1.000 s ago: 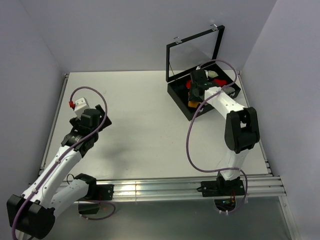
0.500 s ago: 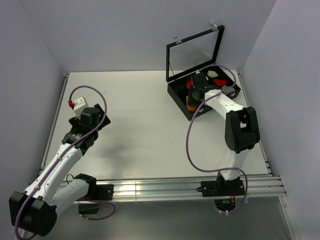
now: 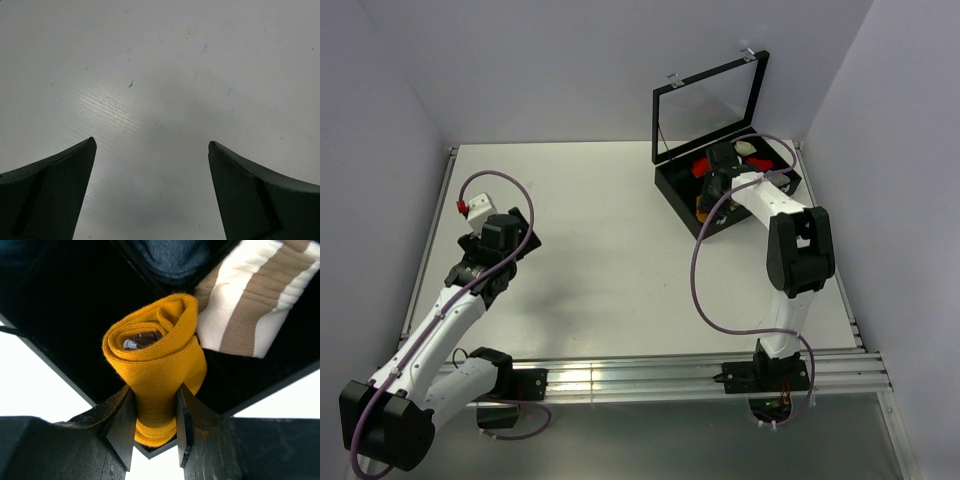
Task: Roll the socks
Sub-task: Place the sock in the storage box.
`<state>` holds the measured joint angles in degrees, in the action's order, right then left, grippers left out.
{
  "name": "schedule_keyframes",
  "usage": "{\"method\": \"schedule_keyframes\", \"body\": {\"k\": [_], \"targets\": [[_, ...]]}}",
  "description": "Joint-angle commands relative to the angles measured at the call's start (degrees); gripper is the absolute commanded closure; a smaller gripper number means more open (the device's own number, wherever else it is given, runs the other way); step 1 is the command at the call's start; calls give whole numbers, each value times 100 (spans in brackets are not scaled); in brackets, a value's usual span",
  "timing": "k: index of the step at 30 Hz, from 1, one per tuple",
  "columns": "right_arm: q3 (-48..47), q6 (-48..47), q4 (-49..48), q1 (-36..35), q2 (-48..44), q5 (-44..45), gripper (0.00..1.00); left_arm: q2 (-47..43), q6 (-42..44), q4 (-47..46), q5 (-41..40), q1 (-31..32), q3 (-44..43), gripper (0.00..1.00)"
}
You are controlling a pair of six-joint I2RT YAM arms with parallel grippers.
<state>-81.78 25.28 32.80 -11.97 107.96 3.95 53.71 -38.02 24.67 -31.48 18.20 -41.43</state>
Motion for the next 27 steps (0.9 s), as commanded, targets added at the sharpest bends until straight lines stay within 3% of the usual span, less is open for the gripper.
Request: {"method": "schedule_keyframes", "body": {"k": [1, 20, 27], "targets": [[-303, 47, 658, 45, 260, 27, 100, -1, 137, -137, -51, -27, -67, 1], [-849, 575, 1730, 45, 1376, 45, 100, 104, 119, -76, -60, -35, -76, 1], [-673, 522, 1695, 54, 1447, -368, 100, 113, 102, -85, -33, -35, -76, 1]]}}
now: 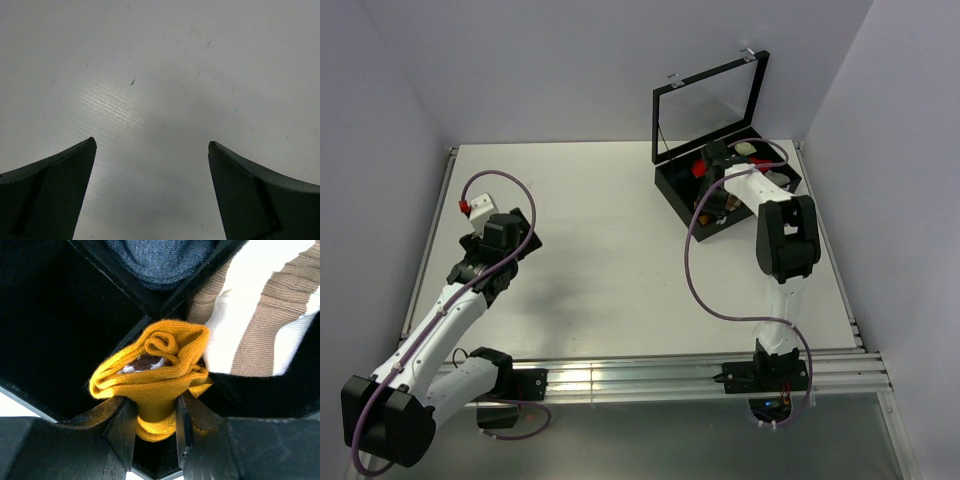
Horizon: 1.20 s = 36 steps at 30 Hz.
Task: Roll the socks
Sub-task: Place the sock in the storage box.
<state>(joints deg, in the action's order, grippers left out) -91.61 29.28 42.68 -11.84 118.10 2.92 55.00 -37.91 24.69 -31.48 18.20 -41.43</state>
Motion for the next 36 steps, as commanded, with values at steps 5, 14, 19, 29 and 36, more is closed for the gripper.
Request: {"method": "schedule_keyframes", "body": {"k": [5, 14, 19, 29, 36], "targets": [[556, 140, 225, 41, -164, -476, 90, -7, 82, -87, -24, -35, -76, 1], [197, 69, 223, 41, -604, -301, 53, -60, 82, -78, -42, -27, -76, 0], [319, 78, 180, 41, -700, -301, 45, -77, 73, -61, -68, -35, -76, 1], [-85, -62, 189, 41, -1000, 165, 36, -60, 73, -69, -60, -35, -85, 1], [-313, -133, -101, 50, -895, 367, 33, -60, 65, -52, -86, -35, -85, 0]]}}
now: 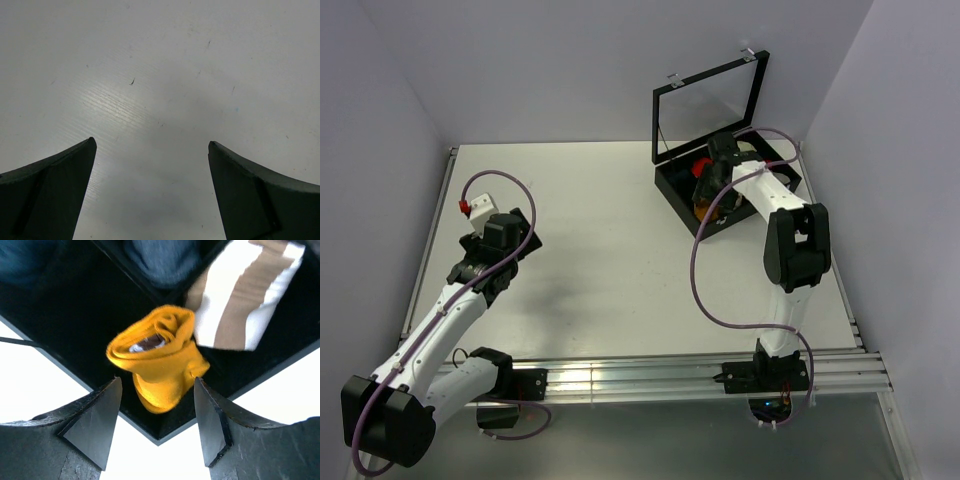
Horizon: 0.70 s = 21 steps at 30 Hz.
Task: Roll the socks
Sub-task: Place the sock in the storage box.
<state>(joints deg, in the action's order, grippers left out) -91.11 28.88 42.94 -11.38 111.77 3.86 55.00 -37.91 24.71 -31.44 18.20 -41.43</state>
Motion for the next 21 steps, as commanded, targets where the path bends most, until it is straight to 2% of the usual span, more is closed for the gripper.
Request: {"method": "schedule_keyframes", "body": {"k": [1, 8, 14, 17, 20, 21], "targets": [[-381, -111, -223, -5, -243, 282, 33, -60, 65, -54, -90, -35, -85, 1], [-530, -296, -488, -5, 29, 335, 32, -51, 65, -54, -99, -35, -85, 1], [-294, -532, -804, -5, 223, 203, 32, -25, 73, -63, -90, -35, -85, 0], [-109, -620, -945, -14, 258, 168, 38, 1, 82, -80, -73, -35, -93, 0], [111, -621, -1042, -14, 267, 168, 53, 10, 82, -80, -64, -35, -85, 0], [215, -612, -1068, -14, 258, 168, 60, 10, 73, -80, -64, -35, -76, 1]]}}
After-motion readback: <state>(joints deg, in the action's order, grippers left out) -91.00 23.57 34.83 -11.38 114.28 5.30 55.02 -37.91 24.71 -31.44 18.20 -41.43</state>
